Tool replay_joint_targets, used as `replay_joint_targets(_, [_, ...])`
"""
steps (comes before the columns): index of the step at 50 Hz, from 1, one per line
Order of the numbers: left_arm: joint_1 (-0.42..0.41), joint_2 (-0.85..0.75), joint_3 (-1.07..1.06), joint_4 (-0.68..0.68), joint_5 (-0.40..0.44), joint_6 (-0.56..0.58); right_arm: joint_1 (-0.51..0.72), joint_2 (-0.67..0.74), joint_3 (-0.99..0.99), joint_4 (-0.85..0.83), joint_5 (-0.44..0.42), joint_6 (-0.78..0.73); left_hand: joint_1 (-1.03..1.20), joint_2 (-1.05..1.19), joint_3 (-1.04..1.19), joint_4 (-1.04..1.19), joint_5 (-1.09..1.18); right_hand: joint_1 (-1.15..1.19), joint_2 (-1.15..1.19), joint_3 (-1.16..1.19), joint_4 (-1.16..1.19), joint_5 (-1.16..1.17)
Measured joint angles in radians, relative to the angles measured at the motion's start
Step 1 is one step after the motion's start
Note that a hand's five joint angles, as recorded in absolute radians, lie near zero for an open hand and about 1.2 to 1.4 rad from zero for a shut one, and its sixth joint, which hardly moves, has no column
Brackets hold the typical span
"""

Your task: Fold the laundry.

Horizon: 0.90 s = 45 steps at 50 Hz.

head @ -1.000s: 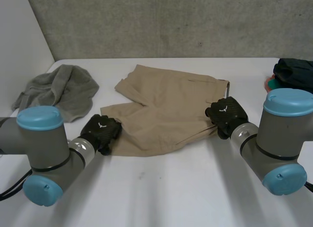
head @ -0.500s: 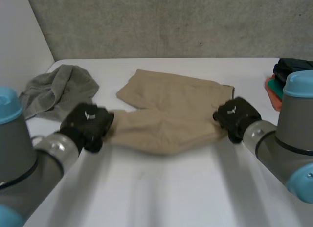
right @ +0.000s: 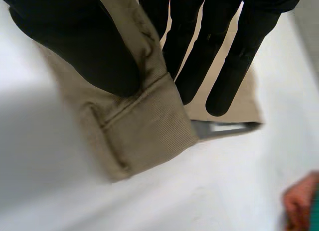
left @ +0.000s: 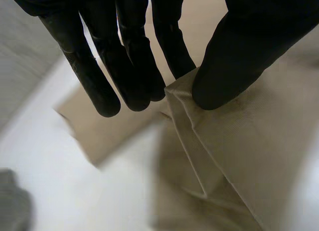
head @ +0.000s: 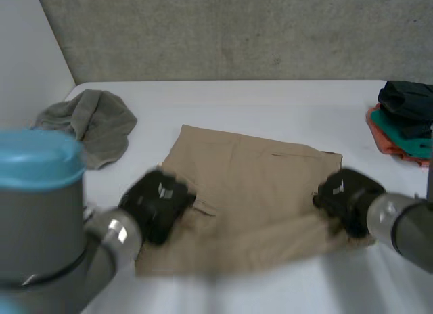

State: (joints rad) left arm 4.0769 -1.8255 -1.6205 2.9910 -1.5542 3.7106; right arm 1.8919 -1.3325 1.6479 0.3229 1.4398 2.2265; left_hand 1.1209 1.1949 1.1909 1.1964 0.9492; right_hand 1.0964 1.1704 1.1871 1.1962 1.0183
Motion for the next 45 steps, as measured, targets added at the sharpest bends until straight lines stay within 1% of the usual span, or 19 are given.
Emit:
replay_joint_targets(1, [0.001,-0.016,0.017,0.016,-0.003,0.004,-0.002,0.008,-0.007,-0.014,0.001,0.008,0.0,0.0,0.0,0.0,0.0,0.0,0.0,0.0,0.0,0.0])
replay_joint_targets(5, [0.018,-0.213,0.237,0.167,-0.038,0.061,-0.009,0.109,-0.104,-0.152,0.016,0.091,0.0,0.0,0.0,0.0,0.0,0.0,0.0,0.0,0.0,0.0])
replay_joint_targets(11, [0.04,-0.464,0.546,0.29,-0.065,0.152,-0.003,0.248,-0.243,-0.294,0.043,0.137,0.0,0.0,0.0,0.003,0.0,0.0,0.0,0.0,0.0,0.003])
replay_joint_targets(13, [0.047,-0.507,0.598,0.308,-0.067,0.169,-0.002,0.258,-0.253,-0.303,0.044,0.137,0.0,0.0,0.0,0.003,0.0,0.0,0.0,0.0,0.0,0.003])
replay_joint_targets(14, [0.058,-0.571,0.673,0.332,-0.068,0.194,0.0,0.32,-0.309,-0.359,0.053,0.139,0.0,0.0,0.0,0.003,0.0,0.0,0.0,0.0,0.0,0.003])
replay_joint_targets(18, [0.079,-0.703,0.827,0.375,-0.068,0.24,0.002,0.424,-0.398,-0.454,0.066,0.135,0.0,0.0,0.0,0.004,0.0,0.0,0.0,0.0,0.0,0.003])
replay_joint_targets(24, [0.1,-0.884,1.056,0.424,-0.068,0.268,0.003,0.586,-0.523,-0.631,0.09,0.125,0.0,0.0,0.001,0.004,0.0,0.0,0.0,0.0,0.0,0.003])
replay_joint_targets(25, [0.1,-0.884,1.056,0.424,-0.068,0.268,0.003,0.586,-0.523,-0.631,0.09,0.125,0.0,0.0,0.001,0.004,0.0,0.0,0.0,0.0,0.0,0.003])
replay_joint_targets(26, [0.106,-0.925,1.113,0.435,-0.067,0.267,0.004,0.632,-0.555,-0.679,0.093,0.123,0.0,0.0,0.001,0.004,0.0,-0.043,-0.077,-0.083,-0.086,-0.082])
replay_joint_targets(27, [0.107,-0.937,1.128,0.439,-0.066,0.266,0.004,0.648,-0.566,-0.695,0.094,0.122,0.0,0.0,0.001,0.004,0.0,-0.21,-0.27,-0.273,-0.26,-0.255])
replay_joint_targets(28, [0.108,-0.948,1.143,0.442,-0.065,0.264,0.004,0.664,-0.576,-0.709,0.095,0.121,-0.009,-0.011,-0.01,0.001,-0.003,-0.326,-0.392,-0.393,-0.4,-0.377])
replay_joint_targets(29, [0.108,-0.964,1.159,0.447,-0.062,0.26,0.004,0.688,-0.592,-0.728,0.097,0.121,-0.219,-0.212,-0.211,-0.187,-0.187,-0.555,-0.626,-0.601,-0.61,-0.613])
replay_joint_targets(30, [0.108,-0.964,1.159,0.447,-0.062,0.26,0.004,0.688,-0.592,-0.728,0.097,0.121,-0.219,-0.212,-0.211,-0.187,-0.187,-0.555,-0.626,-0.601,-0.61,-0.613])
replay_joint_targets(31, [0.106,-0.974,1.164,0.451,-0.06,0.255,0.006,0.707,-0.604,-0.741,0.099,0.122,-0.509,-0.441,-0.437,-0.438,-0.436,-0.754,-0.827,-0.823,-0.822,-0.828])
replay_joint_targets(32, [0.1,-0.977,1.157,0.454,-0.057,0.251,0.007,0.714,-0.609,-0.745,0.1,0.124,-0.796,-0.73,-0.722,-0.712,-0.701,-0.84,-0.914,-0.918,-0.931,-0.933])
replay_joint_targets(34, [0.089,-0.973,1.137,0.458,-0.055,0.246,0.01,0.709,-0.607,-0.742,0.102,0.129,-0.922,-0.922,-0.914,-0.922,-0.861,-0.876,-0.96,-0.971,-0.98,-0.976])
replay_joint_targets(36, [0.073,-0.959,1.102,0.462,-0.055,0.242,0.01,0.677,-0.588,-0.719,0.104,0.139,-0.932,-0.984,-0.978,-0.99,-0.905,-0.876,-0.965,-0.981,-0.994,-0.979])
replay_joint_targets(43, [0.048,-0.814,0.903,0.465,-0.063,0.214,-0.02,0.485,-0.46,-0.545,0.093,0.234,-0.932,-0.994,-0.982,-0.995,-0.905,-0.876,-0.965,-0.982,-0.996,-0.979])
replay_joint_targets(45, [0.047,-0.718,0.78,0.464,-0.063,0.172,-0.044,0.395,-0.397,-0.443,0.075,0.3,-0.932,-0.994,-0.982,-0.995,-0.904,-0.876,-0.965,-0.982,-0.996,-0.979])
